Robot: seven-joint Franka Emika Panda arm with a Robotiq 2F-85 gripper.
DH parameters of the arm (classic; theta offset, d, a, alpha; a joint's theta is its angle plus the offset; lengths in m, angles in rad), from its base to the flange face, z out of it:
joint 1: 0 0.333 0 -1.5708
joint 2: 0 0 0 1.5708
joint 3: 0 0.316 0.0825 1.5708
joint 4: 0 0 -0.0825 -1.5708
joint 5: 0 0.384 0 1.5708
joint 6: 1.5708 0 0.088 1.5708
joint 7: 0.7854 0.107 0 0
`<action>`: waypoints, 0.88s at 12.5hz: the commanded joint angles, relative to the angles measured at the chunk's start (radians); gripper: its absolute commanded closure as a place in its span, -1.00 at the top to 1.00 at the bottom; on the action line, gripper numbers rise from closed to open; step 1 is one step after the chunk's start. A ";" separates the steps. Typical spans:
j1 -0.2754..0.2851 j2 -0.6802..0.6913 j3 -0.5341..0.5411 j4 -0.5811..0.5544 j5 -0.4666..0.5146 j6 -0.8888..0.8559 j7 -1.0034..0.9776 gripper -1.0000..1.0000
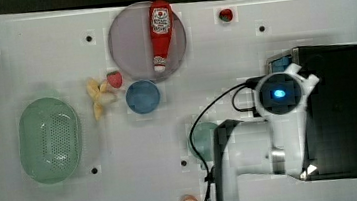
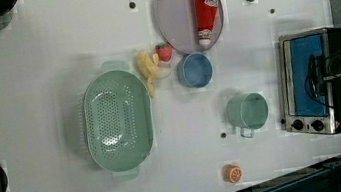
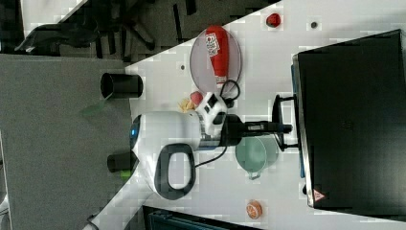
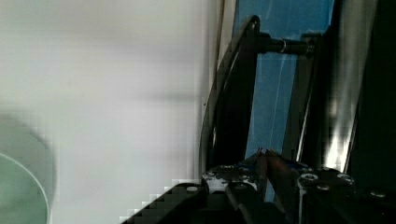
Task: Flap open oven.
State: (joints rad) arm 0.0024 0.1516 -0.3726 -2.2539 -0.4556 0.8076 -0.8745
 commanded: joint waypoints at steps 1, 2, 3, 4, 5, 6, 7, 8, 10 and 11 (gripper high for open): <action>0.076 0.044 0.077 -0.021 -0.110 -0.007 0.269 -0.65; 0.084 0.066 0.095 -0.020 -0.156 -0.008 0.342 -0.65; 0.094 0.090 0.112 -0.020 -0.199 -0.007 0.415 -0.65; 0.104 0.116 0.129 -0.020 -0.237 -0.008 0.483 -0.65; 0.115 0.144 0.144 -0.019 -0.267 -0.007 0.546 -0.65; 0.127 0.173 0.156 -0.014 -0.289 -0.007 0.603 -0.65; 0.139 0.200 0.161 -0.008 -0.309 -0.007 0.646 -0.65; 0.149 0.226 0.161 0.001 -0.327 -0.007 0.674 -0.65; 0.161 0.277 0.161 0.023 -0.333 -0.002 0.697 -0.65; 0.165 0.300 0.162 0.036 -0.333 0.001 0.697 -0.65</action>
State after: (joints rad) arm 0.1620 0.4692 -0.1877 -2.2344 -0.7871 0.8091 -0.2698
